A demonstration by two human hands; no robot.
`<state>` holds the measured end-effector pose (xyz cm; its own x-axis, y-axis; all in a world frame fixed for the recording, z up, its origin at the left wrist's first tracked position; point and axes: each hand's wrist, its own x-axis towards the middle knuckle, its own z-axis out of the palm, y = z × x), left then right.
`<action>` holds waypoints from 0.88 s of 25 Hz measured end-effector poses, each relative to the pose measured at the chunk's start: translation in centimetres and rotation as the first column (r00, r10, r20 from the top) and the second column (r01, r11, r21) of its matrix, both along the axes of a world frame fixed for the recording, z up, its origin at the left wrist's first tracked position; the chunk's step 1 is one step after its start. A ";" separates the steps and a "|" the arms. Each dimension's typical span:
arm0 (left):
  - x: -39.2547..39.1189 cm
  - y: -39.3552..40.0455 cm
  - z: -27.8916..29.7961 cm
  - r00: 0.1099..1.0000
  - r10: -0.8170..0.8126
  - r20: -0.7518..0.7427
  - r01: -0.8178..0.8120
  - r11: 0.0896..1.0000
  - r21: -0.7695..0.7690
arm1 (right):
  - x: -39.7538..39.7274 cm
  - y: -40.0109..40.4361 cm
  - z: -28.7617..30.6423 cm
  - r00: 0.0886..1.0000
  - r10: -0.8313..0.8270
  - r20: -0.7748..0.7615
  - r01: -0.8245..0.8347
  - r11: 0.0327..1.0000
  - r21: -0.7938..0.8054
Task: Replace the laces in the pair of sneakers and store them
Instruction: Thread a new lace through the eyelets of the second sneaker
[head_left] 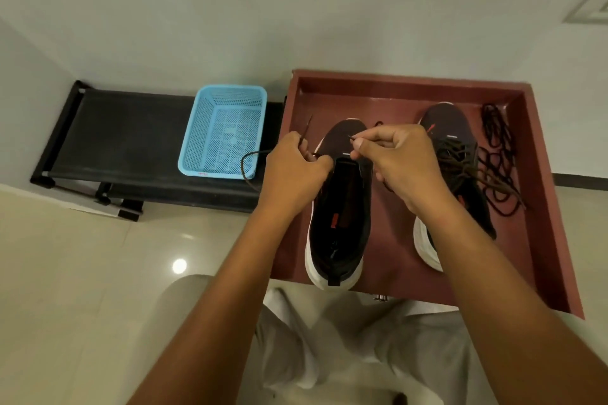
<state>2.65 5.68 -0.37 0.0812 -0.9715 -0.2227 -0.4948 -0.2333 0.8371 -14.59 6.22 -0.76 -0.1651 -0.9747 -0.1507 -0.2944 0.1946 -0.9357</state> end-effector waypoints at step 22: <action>0.6 0.3 -4.4 0.967 0.140 -0.213 -0.113 0.985 0.133 | 1.2 0.4 -3.1 0.833 0.192 -0.519 -0.225 0.974 -0.002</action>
